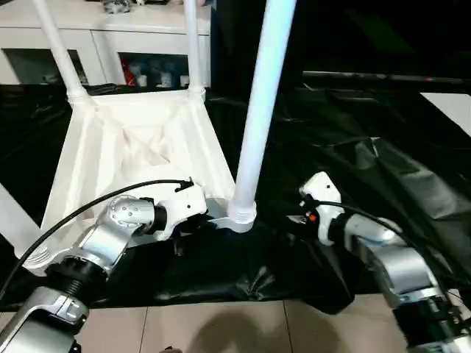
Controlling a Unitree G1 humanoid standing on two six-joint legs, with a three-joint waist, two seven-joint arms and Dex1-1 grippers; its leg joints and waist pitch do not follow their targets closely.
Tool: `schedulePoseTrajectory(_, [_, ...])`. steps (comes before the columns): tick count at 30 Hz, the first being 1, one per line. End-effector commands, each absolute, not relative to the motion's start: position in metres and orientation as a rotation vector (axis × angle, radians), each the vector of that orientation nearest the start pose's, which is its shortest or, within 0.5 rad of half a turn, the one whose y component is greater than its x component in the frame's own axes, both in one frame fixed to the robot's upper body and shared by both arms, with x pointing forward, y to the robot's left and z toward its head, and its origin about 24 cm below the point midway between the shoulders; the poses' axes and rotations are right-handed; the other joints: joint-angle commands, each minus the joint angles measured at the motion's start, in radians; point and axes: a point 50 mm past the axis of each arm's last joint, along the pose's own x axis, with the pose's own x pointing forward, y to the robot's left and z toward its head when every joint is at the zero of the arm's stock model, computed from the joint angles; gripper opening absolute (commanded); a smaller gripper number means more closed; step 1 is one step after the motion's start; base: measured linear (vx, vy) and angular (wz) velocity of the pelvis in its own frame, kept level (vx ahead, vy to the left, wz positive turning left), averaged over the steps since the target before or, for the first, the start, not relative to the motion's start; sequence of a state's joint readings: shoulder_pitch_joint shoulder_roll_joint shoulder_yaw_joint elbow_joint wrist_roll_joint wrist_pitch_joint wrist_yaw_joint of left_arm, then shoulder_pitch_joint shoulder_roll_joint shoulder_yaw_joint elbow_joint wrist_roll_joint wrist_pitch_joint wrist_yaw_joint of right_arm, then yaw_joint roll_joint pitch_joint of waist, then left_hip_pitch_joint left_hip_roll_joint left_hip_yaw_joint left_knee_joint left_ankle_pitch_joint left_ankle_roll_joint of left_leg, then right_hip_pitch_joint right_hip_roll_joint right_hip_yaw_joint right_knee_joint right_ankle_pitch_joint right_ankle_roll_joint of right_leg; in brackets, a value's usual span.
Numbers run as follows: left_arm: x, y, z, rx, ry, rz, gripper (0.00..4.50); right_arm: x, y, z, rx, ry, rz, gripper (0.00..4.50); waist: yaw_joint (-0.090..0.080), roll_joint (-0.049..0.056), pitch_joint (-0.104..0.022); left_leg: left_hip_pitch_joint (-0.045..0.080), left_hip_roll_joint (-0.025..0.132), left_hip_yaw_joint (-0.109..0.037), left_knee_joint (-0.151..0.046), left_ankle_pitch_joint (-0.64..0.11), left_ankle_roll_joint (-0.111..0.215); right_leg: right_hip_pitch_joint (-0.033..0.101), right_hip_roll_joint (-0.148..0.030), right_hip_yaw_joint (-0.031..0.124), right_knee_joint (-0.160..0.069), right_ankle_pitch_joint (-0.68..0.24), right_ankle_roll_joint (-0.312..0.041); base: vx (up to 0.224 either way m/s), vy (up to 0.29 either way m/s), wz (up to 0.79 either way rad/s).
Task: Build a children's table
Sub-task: Rotate table base
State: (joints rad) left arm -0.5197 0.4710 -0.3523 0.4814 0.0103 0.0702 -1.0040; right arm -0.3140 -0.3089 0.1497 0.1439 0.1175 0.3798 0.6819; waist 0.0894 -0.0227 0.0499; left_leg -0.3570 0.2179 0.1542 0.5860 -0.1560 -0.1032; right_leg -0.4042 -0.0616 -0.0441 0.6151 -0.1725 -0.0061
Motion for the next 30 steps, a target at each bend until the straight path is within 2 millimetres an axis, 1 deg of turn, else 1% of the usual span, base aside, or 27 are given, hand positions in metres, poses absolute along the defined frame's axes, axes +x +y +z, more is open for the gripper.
schedulePoseTrajectory(1, [0.314,0.148,0.055,0.409,0.386,-1.124,0.64,0.297,-0.144,0.056,-0.142,0.302,0.758,3.18,-0.003,-0.001,-0.058,0.011,-0.002,0.01,-0.071,-0.352,-0.015,0.03,-0.055,0.031,-0.091,-0.414,-0.117,0.0,0.0,0.0])
schedulePoseTrajectory(2, [0.315,0.148,0.057,0.382,0.395,-1.112,0.64,0.297,-0.144,0.056,-0.14,0.298,0.756,3.18,-0.004,-0.001,-0.06,0.008,-0.002,0.011,-0.071,-0.337,-0.017,0.035,-0.055,0.031,-0.086,-0.387,-0.128,0.0,0.0,0.0])
schedulePoseTrajectory(3, [0.316,0.148,0.058,0.364,0.397,-1.107,0.66,0.297,-0.143,0.057,-0.135,0.291,0.758,3.18,-0.002,0.003,-0.062,0.008,-0.001,0.012,-0.07,-0.323,-0.017,0.035,-0.056,0.032,-0.084,-0.356,-0.141,0.0,0.0,0.0])
schedulePoseTrajectory(4, [0.316,0.148,0.06,0.359,0.394,-1.106,0.66,0.298,-0.143,0.058,-0.131,0.286,0.76,3.18,-0.002,0.002,-0.062,0.006,-0.001,0.012,-0.07,-0.32,-0.017,0.036,-0.055,0.032,-0.084,-0.343,-0.145,0.0,0.0,0.0])
schedulePoseTrajectory(5, [0.316,0.149,0.061,0.364,0.392,-1.102,0.87,0.298,-0.143,0.06,-0.128,0.281,0.763,3.18,-0.003,0.002,-0.061,0.005,-0.001,0.011,-0.072,-0.32,-0.017,0.038,-0.053,0.032,-0.083,-0.327,-0.148,0.0,0.0,0.0])
schedulePoseTrajectory(6, [0.316,0.15,0.062,0.37,0.39,-1.103,0.99,0.298,-0.142,0.061,-0.127,0.276,0.772,3.18,-0.004,-0.001,-0.061,0.005,-0.002,0.012,-0.071,-0.321,-0.015,0.039,-0.052,0.032,-0.084,-0.324,-0.144,0.0,0.0,0.0])
schedulePoseTrajectory(8, [0.316,0.152,0.063,0.366,0.4,-1.108,0.99,0.297,-0.142,0.063,-0.127,0.267,0.792,3.18,-0.004,-0.001,-0.061,0.006,-0.002,0.013,-0.071,-0.314,-0.012,0.041,-0.053,0.032,-0.084,-0.334,-0.137,0.0,0.0,0.0])
schedulePoseTrajectory(9, [0.313,0.155,0.062,0.379,0.421,-1.124,0.99,0.297,-0.143,0.064,-0.132,0.265,0.808,3.18,-0.003,-0.002,-0.061,0.005,-0.002,0.012,-0.072,-0.306,-0.011,0.043,-0.054,0.032,-0.085,-0.336,-0.134,0.0,0.0,0.0])
schedulePoseTrajectory(12, [0.312,0.159,0.059,0.394,0.456,-1.122,0.99,0.296,-0.144,0.065,-0.142,0.266,0.824,3.18,-0.003,-0.001,-0.061,0.006,-0.002,0.014,-0.072,-0.296,-0.01,0.042,-0.053,0.033,-0.085,-0.336,-0.131,0.0,0.0,0.0])
schedulePoseTrajectory(15, [0.311,0.162,0.057,0.411,0.477,-1.108,0.99,0.296,-0.145,0.065,-0.144,0.265,0.83,3.18,-0.004,-0.001,-0.061,0.005,-0.001,0.013,-0.073,-0.287,-0.01,0.043,-0.052,0.032,-0.084,-0.324,-0.134,0.0,0.0,0.0])
schedulePoseTrajectory(19, [0.311,0.166,0.054,0.431,0.502,-1.09,0.99,0.296,-0.144,0.067,-0.148,0.261,0.842,3.18,-0.004,-0.001,-0.06,0.006,-0.001,0.013,-0.074,-0.296,-0.012,0.042,-0.052,0.032,-0.086,-0.337,-0.133,0.0,0.0,0.0])
schedulePoseTrajectory(21, [0.311,0.166,0.053,0.426,0.507,-1.093,0.99,0.296,-0.143,0.068,-0.149,0.26,0.849,3.18,-0.004,-0.001,-0.058,0.006,-0.002,0.013,-0.074,-0.31,-0.013,0.041,-0.053,0.032,-0.089,-0.368,-0.125,0.0,0.0,0.0])
schedulePoseTrajectory(23, [0.311,0.165,0.052,0.432,0.509,-1.094,0.99,0.297,-0.143,0.068,-0.152,0.26,0.853,3.18,-0.004,0.0,-0.058,0.006,-0.001,0.012,-0.076,-0.314,-0.014,0.041,-0.054,0.031,-0.09,-0.38,-0.121,0.0,0.0,0.0])
schedulePoseTrajectory(24, [0.311,0.165,0.05,0.436,0.515,-1.093,0.99,0.297,-0.142,0.068,-0.153,0.259,0.861,3.18,-0.005,-0.002,-0.058,0.006,-0.002,0.012,-0.075,-0.317,-0.014,0.04,-0.053,0.031,-0.091,-0.385,-0.118,0.0,0.0,0.0])
schedulePoseTrajectory(28, [0.312,0.164,0.048,0.45,0.521,-1.087,0.99,0.297,-0.141,0.068,-0.155,0.259,0.867,3.18,-0.005,-0.002,-0.058,0.006,-0.002,0.012,-0.075,-0.319,-0.012,0.039,-0.053,0.031,-0.093,-0.392,-0.114,0.0,0.0,0.0])
schedulePoseTrajectory(29, [0.313,0.164,0.047,0.453,0.528,-1.086,0.71,0.297,-0.141,0.068,-0.158,0.261,0.875,3.18,-0.005,-0.003,-0.056,0.006,-0.003,0.012,-0.075,-0.323,-0.011,0.039,-0.052,0.031,-0.094,-0.405,-0.11,0.0,0.0,0.0])
schedulePoseTrajectory(30, [0.313,0.164,0.046,0.453,0.532,-1.086,0.62,0.297,-0.14,0.068,-0.16,0.262,0.878,3.18,-0.004,0.0,-0.056,0.007,-0.003,0.011,-0.076,-0.329,-0.012,0.038,-0.053,0.031,-0.096,-0.42,-0.105,0.0,0.0,0.0])
